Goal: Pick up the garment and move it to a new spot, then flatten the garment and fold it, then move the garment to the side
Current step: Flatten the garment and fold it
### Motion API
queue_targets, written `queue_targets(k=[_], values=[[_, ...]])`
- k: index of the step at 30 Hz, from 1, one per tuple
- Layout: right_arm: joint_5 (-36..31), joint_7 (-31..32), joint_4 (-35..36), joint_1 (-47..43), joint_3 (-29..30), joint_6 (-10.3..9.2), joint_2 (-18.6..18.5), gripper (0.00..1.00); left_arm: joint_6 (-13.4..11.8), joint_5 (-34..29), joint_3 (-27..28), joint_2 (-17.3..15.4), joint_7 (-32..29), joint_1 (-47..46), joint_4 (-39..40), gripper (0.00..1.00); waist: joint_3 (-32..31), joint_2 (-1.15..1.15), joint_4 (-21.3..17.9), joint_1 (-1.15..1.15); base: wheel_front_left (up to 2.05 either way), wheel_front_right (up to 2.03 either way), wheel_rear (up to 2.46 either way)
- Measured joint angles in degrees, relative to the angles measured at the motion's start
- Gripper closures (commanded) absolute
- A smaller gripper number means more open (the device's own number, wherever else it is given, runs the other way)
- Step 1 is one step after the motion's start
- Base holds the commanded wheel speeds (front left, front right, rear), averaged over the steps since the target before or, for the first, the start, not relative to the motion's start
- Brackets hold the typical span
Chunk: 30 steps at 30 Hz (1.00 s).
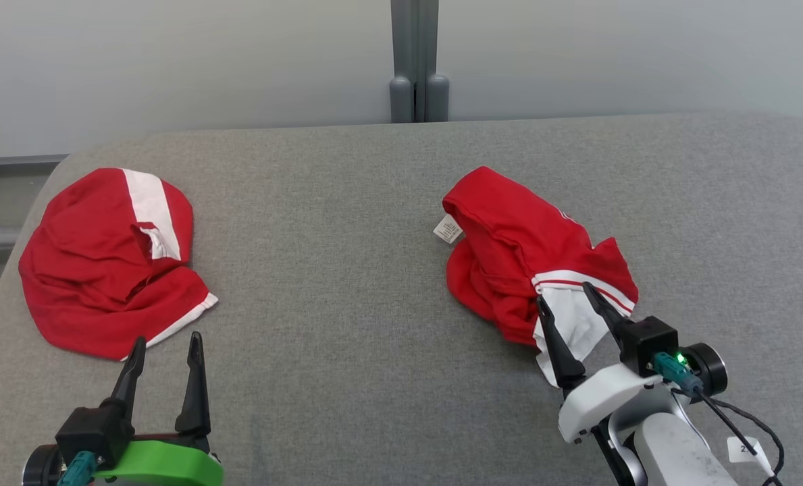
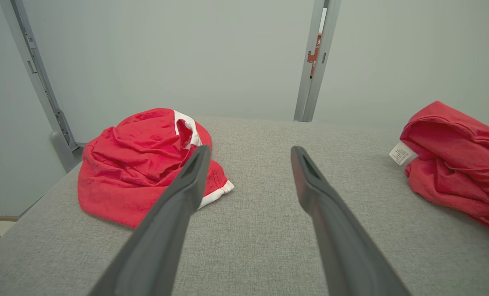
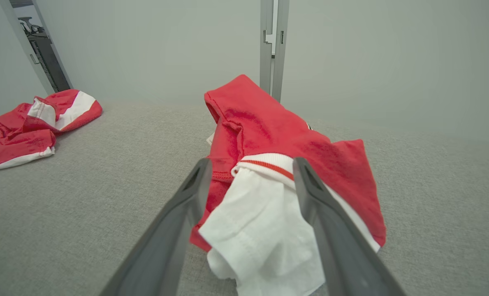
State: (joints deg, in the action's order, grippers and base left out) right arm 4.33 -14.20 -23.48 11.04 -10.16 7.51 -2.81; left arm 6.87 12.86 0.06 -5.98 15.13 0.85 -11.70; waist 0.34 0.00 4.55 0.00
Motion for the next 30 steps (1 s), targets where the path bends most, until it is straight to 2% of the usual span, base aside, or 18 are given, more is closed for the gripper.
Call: queue_targets(k=[8,9,10,11,12,16,22,30], values=[[-0.24,-0.07,-9.93,5.26,0.00,0.00,-0.01,0.00,0.18,-0.08,-0.73,0.36,0.00,-1.96,-0.65,0.00,1.97,0.00,1.94,0.00,0.00,0.00,0.00],[-0.03,-0.11,-10.90,5.55,0.08,0.00,0.01,0.05,0.19,-0.08,-0.85,0.43,0.00,-2.09,-0.73,0.00,2.14,0.00,2.24,0.00,0.00,0.00,0.00],[0.16,-0.25,-11.35,5.72,0.20,0.00,0.00,0.57,0.20,-0.08,-0.91,0.48,0.00,-2.10,-0.77,0.00,2.27,0.00,2.45,0.00,0.00,0.00,0.00],[0.64,-0.36,-11.55,5.82,0.47,0.00,0.02,0.92,0.20,-0.09,-0.93,0.52,0.00,-2.11,-0.86,0.00,2.42,0.00,2.67,0.00,0.00,0.00,0.00],[0.71,-0.52,-11.76,5.86,0.65,0.00,-0.01,1.00,0.20,-0.10,-0.91,0.54,0.00,-2.11,-0.92,0.00,2.55,0.00,2.82,0.00,0.00,0.00,0.00],[0.83,-0.71,-11.51,5.74,1.16,0.00,0.00,1.00,0.24,-0.14,-0.42,0.58,0.00,-2.10,-1.25,0.00,2.58,0.00,2.48,0.00,0.00,0.00,0.00],[-0.96,-0.83,-4.31,2.63,1.40,0.00,-0.32,1.00,0.25,-0.32,-0.43,0.86,0.00,-1.99,-1.67,0.00,1.61,0.00,0.70,0.00,0.00,0.00,0.00],[-1.34,-0.85,3.30,-5.82,-1.31,0.00,-5.69,1.00,0.43,-0.31,-2.30,1.59,0.00,-1.44,-2.66,0.00,0.28,0.00,-2.13,0.00,0.00,0.00,0.00]])
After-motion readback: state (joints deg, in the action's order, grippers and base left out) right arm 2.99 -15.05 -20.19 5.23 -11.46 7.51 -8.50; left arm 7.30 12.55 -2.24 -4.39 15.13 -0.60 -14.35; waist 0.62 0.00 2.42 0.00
